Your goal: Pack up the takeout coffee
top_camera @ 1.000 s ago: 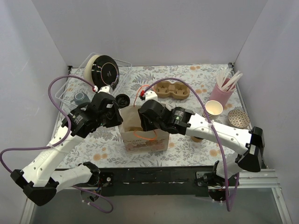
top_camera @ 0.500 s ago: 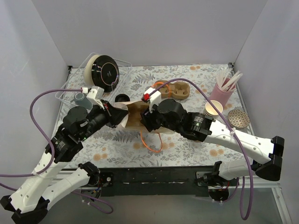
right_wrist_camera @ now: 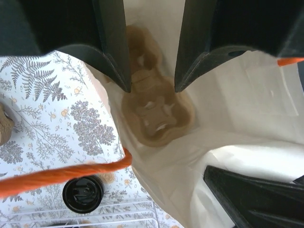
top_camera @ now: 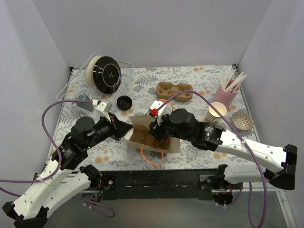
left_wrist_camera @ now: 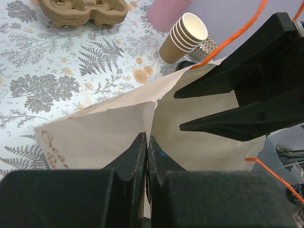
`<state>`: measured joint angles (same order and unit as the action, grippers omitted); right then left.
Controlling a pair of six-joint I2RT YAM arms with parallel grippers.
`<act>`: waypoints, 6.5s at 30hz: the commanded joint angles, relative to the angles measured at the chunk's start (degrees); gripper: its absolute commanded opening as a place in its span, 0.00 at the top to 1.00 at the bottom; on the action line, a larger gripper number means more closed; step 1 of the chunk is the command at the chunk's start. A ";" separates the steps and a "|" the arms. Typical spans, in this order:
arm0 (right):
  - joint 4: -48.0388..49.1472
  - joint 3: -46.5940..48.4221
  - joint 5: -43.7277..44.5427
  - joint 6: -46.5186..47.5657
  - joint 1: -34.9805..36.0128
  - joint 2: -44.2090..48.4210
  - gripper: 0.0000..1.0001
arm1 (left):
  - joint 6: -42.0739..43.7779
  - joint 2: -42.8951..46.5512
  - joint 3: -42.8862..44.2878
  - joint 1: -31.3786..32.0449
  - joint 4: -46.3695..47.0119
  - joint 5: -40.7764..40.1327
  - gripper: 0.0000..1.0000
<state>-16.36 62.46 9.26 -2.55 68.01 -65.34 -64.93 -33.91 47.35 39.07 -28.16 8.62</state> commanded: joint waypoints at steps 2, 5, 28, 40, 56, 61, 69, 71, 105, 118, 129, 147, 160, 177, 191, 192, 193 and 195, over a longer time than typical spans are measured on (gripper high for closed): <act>-0.68 1.69 -0.73 -0.44 0.37 -2.23 0.51 | 2.52 -0.54 0.46 -0.22 -2.24 -0.01 1.00; -1.83 3.89 -0.82 -1.23 1.25 -4.87 0.51 | 3.22 -1.51 0.38 -0.22 -4.18 -0.18 1.00; -2.44 19.45 8.75 -7.02 5.12 -3.13 0.36 | 5.69 1.83 -0.07 -0.22 -0.58 -12.57 1.00; -49.16 42.83 33.55 -39.79 5.20 -8.04 0.33 | 4.55 -1.77 4.06 -0.22 -2.07 -14.78 1.00; -31.10 15.94 22.02 -39.03 5.21 4.79 0.34 | 3.49 -2.56 4.15 -0.22 -2.25 -16.18 1.00; -33.20 17.17 28.88 -39.89 5.12 -0.21 0.39 | 2.88 -3.00 4.24 -0.22 -2.69 -15.83 1.00; -42.87 21.48 30.03 -45.97 5.20 -6.47 0.57 | 1.65 -3.44 4.24 -0.22 -2.69 -15.30 1.00; -41.66 19.99 31.08 -44.84 5.12 -6.12 0.61 | 2.08 -3.70 3.80 -0.22 -2.34 -13.46 1.00; -38.91 30.70 20.18 -34.63 -10.71 -11.91 0.99 | -5.20 -34.64 39.65 -0.40 -32.03 -19.86 1.00; -2.63 -4.00 7.11 -8.89 -9.03 9.17 0.99 | -9.25 -11.55 8.83 -0.22 -1.76 -17.23 1.00; -3.76 -10.16 3.22 -9.94 -7.01 12.17 0.99 | -8.99 -4.76 0.55 -0.22 -3.92 -11.52 1.00; -22.66 7.58 16.06 -24.78 -6.66 4.09 0.99 | -9.69 -19.52 21.88 -0.22 -20.96 -22.15 0.92; -27.76 13.22 12.20 -24.97 -7.71 -1.89 0.97 | -4.08 -25.25 29.91 -0.22 -25.11 -22.24 0.41; -28.29 13.75 3.23 -13.54 -13.60 -1.54 0.96 | 28.62 -27.35 28.68 -1.89 -7.97 -9.08 0.39; -25.30 10.49 -1.26 -8.18 -16.94 0.21 0.96 | 37.68 -31.04 34.64 -2.95 -21.05 -0.64 0.42; -25.21 10.75 -1.69 -7.83 -17.12 0.13 0.96 | 38.03 -31.56 35.00 -2.95 -21.58 -0.19 0.43; -25.13 10.93 -1.87 -7.48 -17.29 -0.13 0.96 | 38.03 -31.92 35.52 -2.95 -22.11 0.25 0.43; -25.21 11.37 -2.57 -6.51 -17.82 -0.49 0.96 | 38.03 -32.01 36.76 -2.95 -23.08 0.78 0.42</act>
<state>-43.03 73.25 8.99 -12.10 51.13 -66.19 -29.08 -65.84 80.58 36.47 -47.46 6.42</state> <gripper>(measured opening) 0.043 0.574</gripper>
